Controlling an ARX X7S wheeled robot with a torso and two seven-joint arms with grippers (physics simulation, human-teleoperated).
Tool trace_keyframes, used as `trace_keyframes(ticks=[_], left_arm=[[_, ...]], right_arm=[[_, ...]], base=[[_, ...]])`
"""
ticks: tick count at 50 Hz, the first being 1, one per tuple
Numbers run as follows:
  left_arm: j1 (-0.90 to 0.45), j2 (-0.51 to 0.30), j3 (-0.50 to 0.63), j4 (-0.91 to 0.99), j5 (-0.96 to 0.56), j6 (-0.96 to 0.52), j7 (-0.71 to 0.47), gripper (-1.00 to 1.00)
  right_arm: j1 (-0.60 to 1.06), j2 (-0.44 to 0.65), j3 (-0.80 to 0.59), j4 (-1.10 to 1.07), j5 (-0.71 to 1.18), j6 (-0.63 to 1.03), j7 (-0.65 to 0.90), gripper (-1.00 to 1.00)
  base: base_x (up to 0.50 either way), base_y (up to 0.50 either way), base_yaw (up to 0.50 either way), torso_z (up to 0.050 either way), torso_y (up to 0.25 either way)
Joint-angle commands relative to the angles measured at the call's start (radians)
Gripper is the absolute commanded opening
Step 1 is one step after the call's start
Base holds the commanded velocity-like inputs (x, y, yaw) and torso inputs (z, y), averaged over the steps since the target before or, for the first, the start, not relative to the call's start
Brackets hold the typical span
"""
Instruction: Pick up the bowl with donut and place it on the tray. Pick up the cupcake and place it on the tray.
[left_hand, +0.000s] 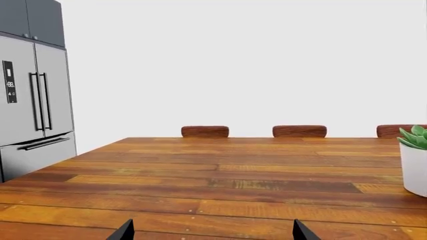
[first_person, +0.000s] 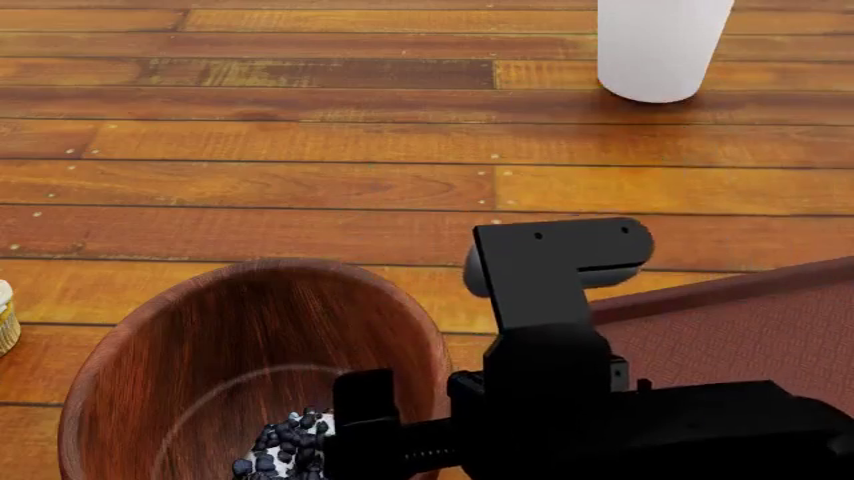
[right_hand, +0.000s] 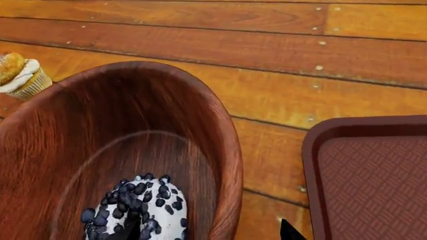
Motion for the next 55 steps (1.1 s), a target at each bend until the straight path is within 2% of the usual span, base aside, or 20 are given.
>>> trace_keyframes(ticks=[1,25,26,42,55], left_arm=[[-0.003,-0.013,0.004,0.000,-0.023,0.008,-0.019,1.00],[0.024,-0.038,0.006,0.008,-0.056,0.039,-0.054,1.00],[0.025,-0.040,0.006,0.008,-0.059,0.040,-0.056,1.00],[0.035,-0.055,0.017,-0.002,-0.057,0.068,-0.063,1.00],[0.018,-0.026,0.084,-0.043,0.028,0.124,-0.026,1.00]], right_arm=[[-0.020,-0.009,-0.015,0.034,-0.030,0.001,-0.028,1.00],[-0.061,-0.027,-0.039,0.095,-0.093,-0.008,-0.085,1.00],[-0.062,-0.027,-0.038,0.095,-0.091,-0.009,-0.086,-1.00],[0.001,-0.004,-0.032,0.050,-0.057,0.008,-0.034,-1.00],[0.303,0.023,-0.017,0.075,0.050,0.125,0.029,-1.00]], base=[[0.00,0.00,0.00,0.000,0.000],[0.00,0.00,0.00,0.000,0.000],[0.00,0.00,0.00,0.000,0.000],[0.00,0.00,0.00,0.000,0.000],[0.00,0.00,0.00,0.000,0.000]])
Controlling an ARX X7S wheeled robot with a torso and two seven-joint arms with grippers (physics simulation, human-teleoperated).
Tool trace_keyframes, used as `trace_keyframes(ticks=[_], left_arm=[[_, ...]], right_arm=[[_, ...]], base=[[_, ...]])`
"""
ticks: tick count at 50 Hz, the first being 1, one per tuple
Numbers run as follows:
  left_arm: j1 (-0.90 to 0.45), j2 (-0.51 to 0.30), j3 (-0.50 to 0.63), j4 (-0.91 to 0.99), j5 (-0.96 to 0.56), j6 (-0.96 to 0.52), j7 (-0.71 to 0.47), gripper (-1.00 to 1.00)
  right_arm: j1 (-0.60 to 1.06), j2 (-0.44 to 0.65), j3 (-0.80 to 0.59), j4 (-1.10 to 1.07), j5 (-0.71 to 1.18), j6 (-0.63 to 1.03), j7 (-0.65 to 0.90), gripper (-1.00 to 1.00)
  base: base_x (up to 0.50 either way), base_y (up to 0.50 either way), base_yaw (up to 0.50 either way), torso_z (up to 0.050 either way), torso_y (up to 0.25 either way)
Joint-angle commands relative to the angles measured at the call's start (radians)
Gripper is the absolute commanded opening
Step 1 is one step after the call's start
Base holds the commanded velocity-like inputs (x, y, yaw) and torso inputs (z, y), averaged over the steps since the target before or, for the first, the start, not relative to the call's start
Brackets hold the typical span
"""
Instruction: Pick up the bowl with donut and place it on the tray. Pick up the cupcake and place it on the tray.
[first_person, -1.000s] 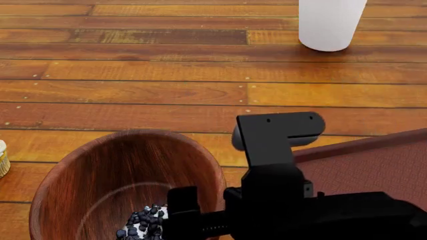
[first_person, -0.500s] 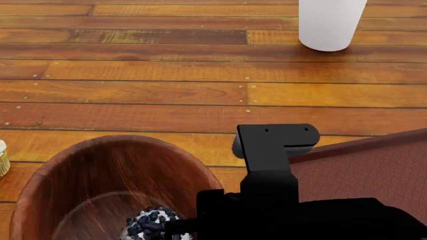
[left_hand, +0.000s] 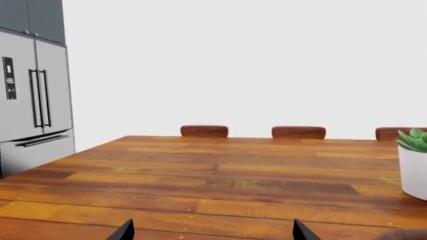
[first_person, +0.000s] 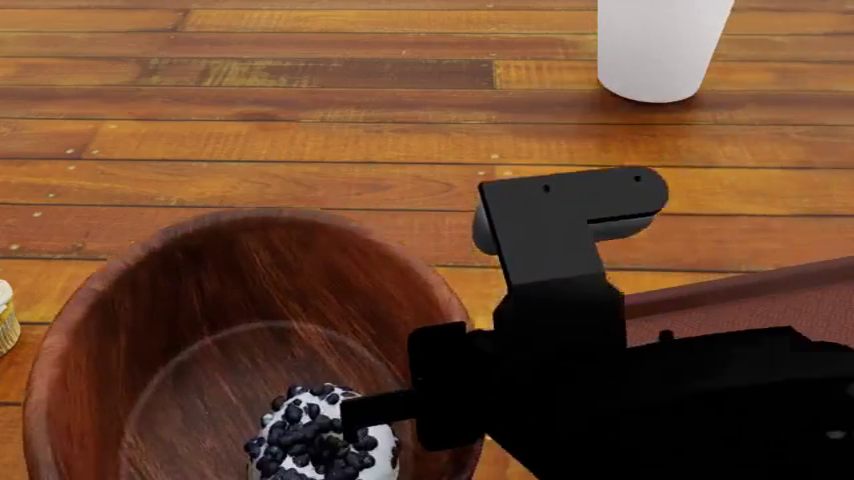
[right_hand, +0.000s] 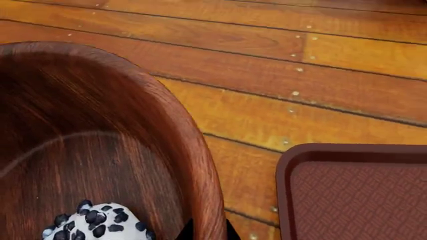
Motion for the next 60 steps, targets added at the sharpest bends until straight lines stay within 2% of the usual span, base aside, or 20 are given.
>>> trace_keyframes(ticks=[1,8,16,34,50,60], left_arm=[[-0.012,0.024,0.060,-0.038,0.079,0.052,0.035,1.00],[-0.022,0.046,0.117,-0.075,0.162,0.097,0.066,1.00],[-0.035,0.057,0.152,-0.103,0.203,0.125,0.084,1.00],[-0.039,0.023,0.126,-0.110,0.168,0.126,0.103,1.00],[-0.040,0.020,0.133,-0.134,0.171,0.150,0.129,1.00],[-0.048,0.024,0.153,-0.143,0.186,0.154,0.128,1.00]], right_arm=[[0.204,0.015,0.023,0.028,0.047,0.076,0.023,-1.00],[0.253,0.018,0.031,0.100,-0.012,0.109,-0.034,-1.00],[0.310,0.070,0.059,0.174,-0.081,0.121,-0.071,-1.00],[0.225,0.302,0.160,0.194,-0.122,0.000,-0.006,-1.00],[0.079,0.525,0.210,0.128,-0.087,-0.083,0.067,-1.00],[-0.171,0.738,0.246,0.072,-0.070,-0.304,-0.002,-1.00]], base=[[0.00,0.00,0.00,0.000,0.000],[0.00,0.00,0.00,0.000,0.000],[0.00,0.00,0.00,0.000,0.000],[0.00,0.00,0.00,0.000,0.001],[0.00,0.00,0.00,0.000,0.001],[0.00,0.00,0.00,0.000,0.000]])
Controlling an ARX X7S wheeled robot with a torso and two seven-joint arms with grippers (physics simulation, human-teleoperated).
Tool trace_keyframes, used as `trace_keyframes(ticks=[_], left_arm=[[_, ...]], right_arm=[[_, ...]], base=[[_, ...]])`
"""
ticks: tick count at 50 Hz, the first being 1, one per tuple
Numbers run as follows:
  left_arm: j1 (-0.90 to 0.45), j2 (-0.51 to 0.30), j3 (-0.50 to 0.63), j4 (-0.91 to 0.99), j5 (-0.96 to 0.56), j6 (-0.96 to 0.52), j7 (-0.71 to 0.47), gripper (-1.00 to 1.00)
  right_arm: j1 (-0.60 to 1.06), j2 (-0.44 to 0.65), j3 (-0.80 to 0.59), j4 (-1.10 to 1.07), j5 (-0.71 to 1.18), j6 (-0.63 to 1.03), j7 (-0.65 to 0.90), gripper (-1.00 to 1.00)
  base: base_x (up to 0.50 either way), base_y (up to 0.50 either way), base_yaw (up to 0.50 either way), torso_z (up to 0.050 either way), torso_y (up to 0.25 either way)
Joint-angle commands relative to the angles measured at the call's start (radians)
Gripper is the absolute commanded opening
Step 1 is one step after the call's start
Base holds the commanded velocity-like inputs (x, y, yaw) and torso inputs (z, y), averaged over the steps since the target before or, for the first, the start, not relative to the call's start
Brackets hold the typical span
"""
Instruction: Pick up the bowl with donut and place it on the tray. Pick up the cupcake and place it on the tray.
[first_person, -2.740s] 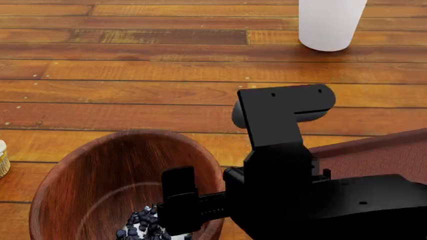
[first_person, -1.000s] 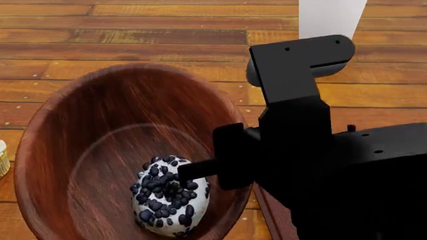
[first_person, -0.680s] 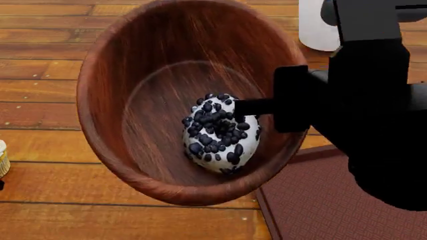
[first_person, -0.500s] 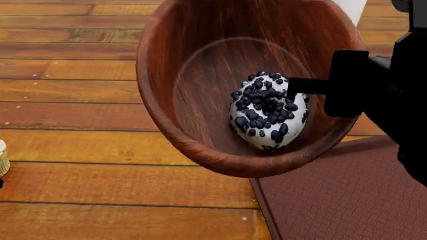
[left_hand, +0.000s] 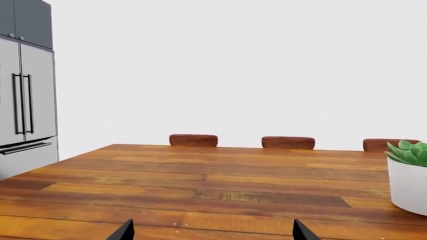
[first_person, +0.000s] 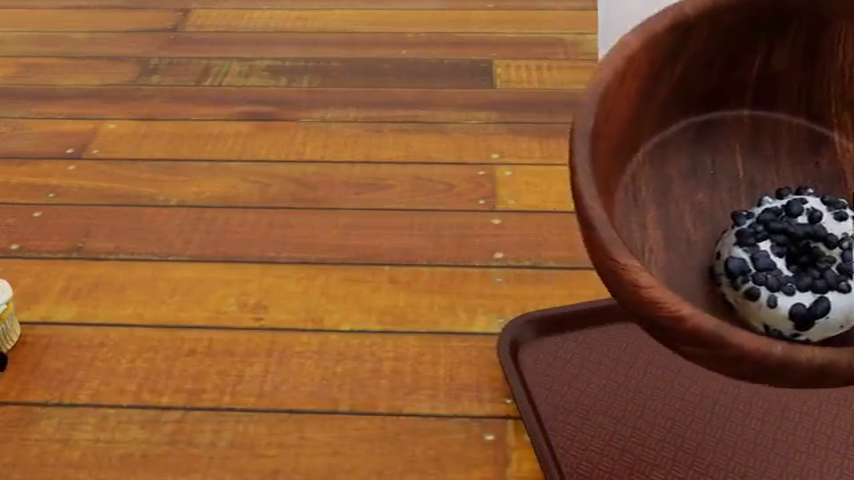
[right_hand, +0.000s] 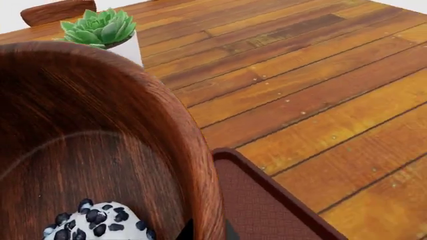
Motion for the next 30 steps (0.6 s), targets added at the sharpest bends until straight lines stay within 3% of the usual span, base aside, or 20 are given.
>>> trace_keyframes(ticks=[1,8,22,30], left_arm=[[-0.011,0.002,0.019,-0.012,0.010,0.006,0.004,1.00],[-0.017,0.000,0.026,-0.016,0.007,0.004,0.006,1.00],[0.002,-0.016,0.006,-0.004,-0.017,0.002,0.002,1.00],[0.008,-0.025,-0.004,0.002,-0.029,0.000,-0.003,1.00]], right_arm=[[-0.223,0.229,0.039,-0.061,0.007,-0.207,-0.051,-1.00],[-0.358,0.359,-0.035,-0.084,0.036,-0.390,-0.103,-1.00],[-0.397,0.358,-0.062,-0.051,0.021,-0.439,-0.093,-1.00],[-0.374,0.277,-0.052,0.041,-0.032,-0.375,-0.107,-1.00]], base=[[0.00,0.00,0.00,0.000,0.000],[0.00,0.00,0.00,0.000,0.000],[0.00,0.00,0.00,0.000,0.001],[0.00,0.00,0.00,0.000,0.000]])
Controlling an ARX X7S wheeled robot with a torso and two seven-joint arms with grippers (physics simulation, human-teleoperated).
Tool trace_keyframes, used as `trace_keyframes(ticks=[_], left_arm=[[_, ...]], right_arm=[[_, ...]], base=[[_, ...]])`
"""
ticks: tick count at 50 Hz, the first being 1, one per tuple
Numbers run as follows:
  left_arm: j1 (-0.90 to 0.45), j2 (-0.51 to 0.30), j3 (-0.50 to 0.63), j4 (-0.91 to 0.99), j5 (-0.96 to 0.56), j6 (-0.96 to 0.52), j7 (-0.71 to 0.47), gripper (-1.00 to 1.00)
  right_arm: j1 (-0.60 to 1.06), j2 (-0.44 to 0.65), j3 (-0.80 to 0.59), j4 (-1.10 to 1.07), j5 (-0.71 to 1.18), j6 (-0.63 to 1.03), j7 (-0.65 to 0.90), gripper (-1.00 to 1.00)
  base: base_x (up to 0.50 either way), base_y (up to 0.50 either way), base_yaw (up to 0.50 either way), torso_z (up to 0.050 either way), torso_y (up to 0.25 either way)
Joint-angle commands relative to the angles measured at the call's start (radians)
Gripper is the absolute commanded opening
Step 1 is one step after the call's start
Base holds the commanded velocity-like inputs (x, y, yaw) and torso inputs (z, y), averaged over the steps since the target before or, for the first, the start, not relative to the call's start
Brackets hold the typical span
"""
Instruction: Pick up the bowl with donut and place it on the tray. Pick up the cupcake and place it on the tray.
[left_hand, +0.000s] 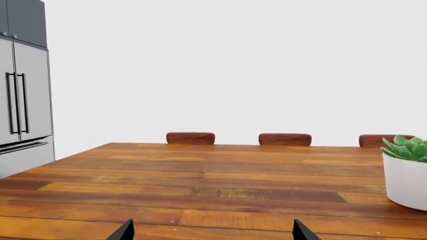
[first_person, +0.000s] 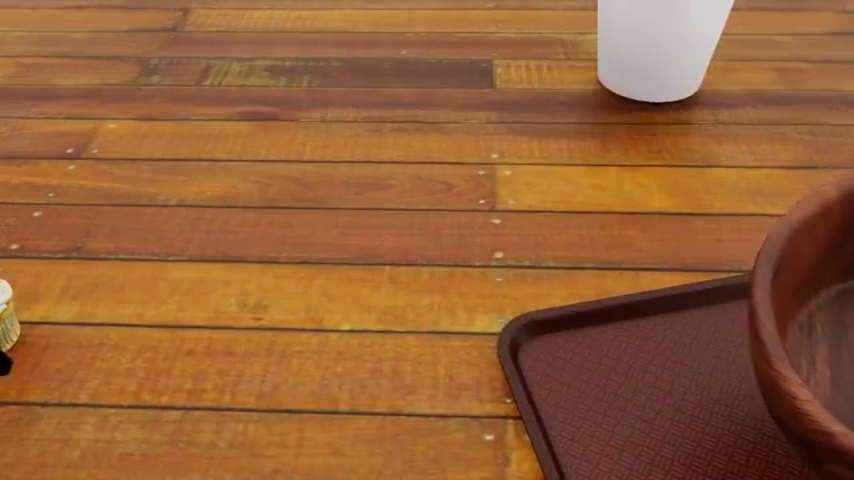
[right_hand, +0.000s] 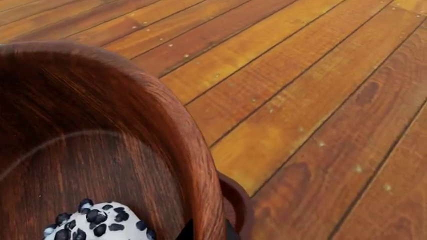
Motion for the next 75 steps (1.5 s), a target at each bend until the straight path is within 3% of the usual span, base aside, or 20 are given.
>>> trace_keyframes(ticks=[1,21,22,42,51,60,68,69,70,73,75], left_arm=[[0.011,-0.011,-0.011,0.005,-0.011,0.001,-0.003,1.00],[0.026,-0.024,-0.025,0.020,-0.037,-0.003,-0.016,1.00],[0.026,-0.025,-0.024,0.021,-0.037,-0.004,-0.017,1.00],[0.017,-0.019,0.000,0.000,-0.020,0.013,-0.008,1.00],[0.021,-0.010,0.010,-0.014,-0.006,0.029,-0.001,1.00],[0.022,0.006,0.032,-0.036,0.020,0.050,0.010,1.00],[0.009,0.014,0.048,-0.071,0.043,0.062,0.017,1.00],[0.007,0.016,0.050,-0.078,0.046,0.064,0.018,1.00],[0.006,0.018,0.054,-0.084,0.050,0.066,0.021,1.00],[-0.003,0.021,0.059,-0.101,0.055,0.068,0.024,1.00],[-0.011,0.027,0.061,-0.119,0.060,0.060,0.009,1.00]], right_arm=[[0.053,-0.034,0.007,0.074,-0.054,0.000,-0.023,-1.00],[-0.002,-0.050,-0.016,0.099,-0.053,-0.053,-0.057,-1.00],[-0.001,-0.050,-0.016,0.099,-0.060,-0.049,-0.062,1.00],[0.101,-0.011,0.062,-0.028,-0.046,0.061,0.001,1.00],[0.226,0.048,0.184,-0.239,0.114,0.172,0.179,1.00],[0.326,0.050,0.297,-0.309,0.234,0.288,0.392,1.00],[0.393,0.050,0.381,-0.470,0.208,0.311,0.456,1.00],[0.413,0.048,0.403,-0.515,0.163,0.329,0.435,1.00],[0.495,0.003,0.427,-0.555,0.107,0.454,0.438,1.00],[0.894,-0.181,0.232,-0.619,0.092,0.712,0.493,1.00],[1.022,-0.245,0.192,-0.702,0.067,0.726,0.465,1.00]], base=[[0.00,0.00,0.00,0.000,0.000],[0.00,0.00,0.00,0.000,0.001],[0.00,0.00,0.00,0.000,0.000],[0.00,0.00,0.00,0.000,0.000],[0.00,0.00,0.00,0.000,0.001],[0.00,0.00,0.00,0.000,0.000],[0.00,0.00,0.00,0.000,0.000],[0.00,0.00,0.00,0.000,0.000],[0.00,0.00,0.00,0.000,0.000],[0.00,0.00,0.00,0.000,0.000],[0.00,0.00,0.00,0.000,0.000]])
